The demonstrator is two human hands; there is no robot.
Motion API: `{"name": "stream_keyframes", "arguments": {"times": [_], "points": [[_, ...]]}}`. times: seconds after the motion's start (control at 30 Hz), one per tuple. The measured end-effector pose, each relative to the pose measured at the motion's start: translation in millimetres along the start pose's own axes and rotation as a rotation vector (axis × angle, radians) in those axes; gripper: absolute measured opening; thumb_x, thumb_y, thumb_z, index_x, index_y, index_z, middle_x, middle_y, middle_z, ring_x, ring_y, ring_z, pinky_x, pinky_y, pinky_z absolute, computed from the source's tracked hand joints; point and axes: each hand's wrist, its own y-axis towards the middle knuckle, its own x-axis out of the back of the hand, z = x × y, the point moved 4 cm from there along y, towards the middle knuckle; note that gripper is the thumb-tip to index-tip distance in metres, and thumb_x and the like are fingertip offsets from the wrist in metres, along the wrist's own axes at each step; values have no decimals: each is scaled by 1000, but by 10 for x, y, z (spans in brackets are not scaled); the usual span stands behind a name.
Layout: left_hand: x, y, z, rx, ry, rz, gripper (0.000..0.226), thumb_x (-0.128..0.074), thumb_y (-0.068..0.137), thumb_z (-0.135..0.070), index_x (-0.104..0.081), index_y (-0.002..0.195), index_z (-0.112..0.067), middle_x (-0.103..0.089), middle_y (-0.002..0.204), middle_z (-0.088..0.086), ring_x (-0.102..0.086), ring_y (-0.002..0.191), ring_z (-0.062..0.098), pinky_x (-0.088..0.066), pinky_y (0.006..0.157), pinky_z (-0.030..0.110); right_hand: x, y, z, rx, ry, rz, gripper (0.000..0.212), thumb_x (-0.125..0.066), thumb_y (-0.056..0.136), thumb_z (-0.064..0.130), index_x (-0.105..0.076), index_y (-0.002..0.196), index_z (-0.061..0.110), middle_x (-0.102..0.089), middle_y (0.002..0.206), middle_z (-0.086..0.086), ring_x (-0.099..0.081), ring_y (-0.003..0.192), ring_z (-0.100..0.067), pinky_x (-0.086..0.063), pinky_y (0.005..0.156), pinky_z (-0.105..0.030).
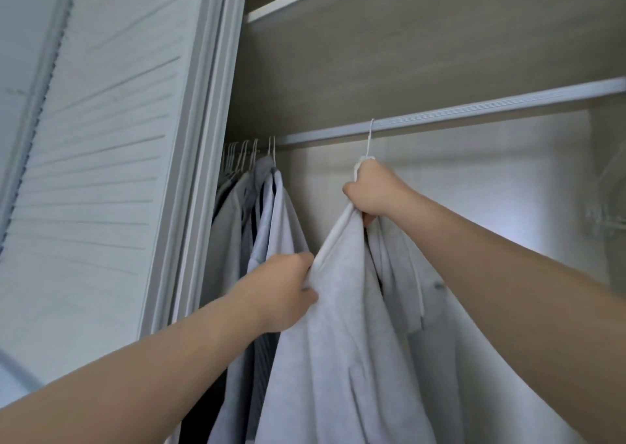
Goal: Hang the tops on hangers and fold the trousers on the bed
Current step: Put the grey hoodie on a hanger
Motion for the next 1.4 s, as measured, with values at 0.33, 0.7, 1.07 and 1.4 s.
{"name": "stream_keyframes", "arguments": {"times": [0.33,0.7,1.07,1.4], "points": [[95,42,375,162,79,-25,17,-60,93,-25,-47,83,-18,-58,86,3,-60,76,24,-51,66,39,-746,486,249,85,202,136,22,-50,97,13,-53,98,-9,-67,81,-35,-70,64,-47,-59,64,-48],[12,329,674,297,213,51,11,-60,93,-23,-49,95,-20,-56,101,4,-62,88,26,-56,77,41,-1315,947,396,175,203,178,32,-49,97,10,-40,67,6,-51,62,-20,-56,38,-28,-34,36,-22],[84,74,669,335,223,-26,7,-58,97,-23,-53,98,-18,-60,96,2,-60,86,24,-54,75,39,-1348,655,173,192,295,-3,39,-37,100,52,-57,114,22,-62,121,-13,-57,113,-36,-48,94,-45],[883,-1335,312,210,638,-224,42,-34,96,-56,-54,119,-28,-52,131,-7,-43,126,23,-41,101,41,-698,-704,744,327,343,-241,56,-39,102,50,-29,155,32,-20,165,1,-11,152,-25,-14,120,-52]]}}
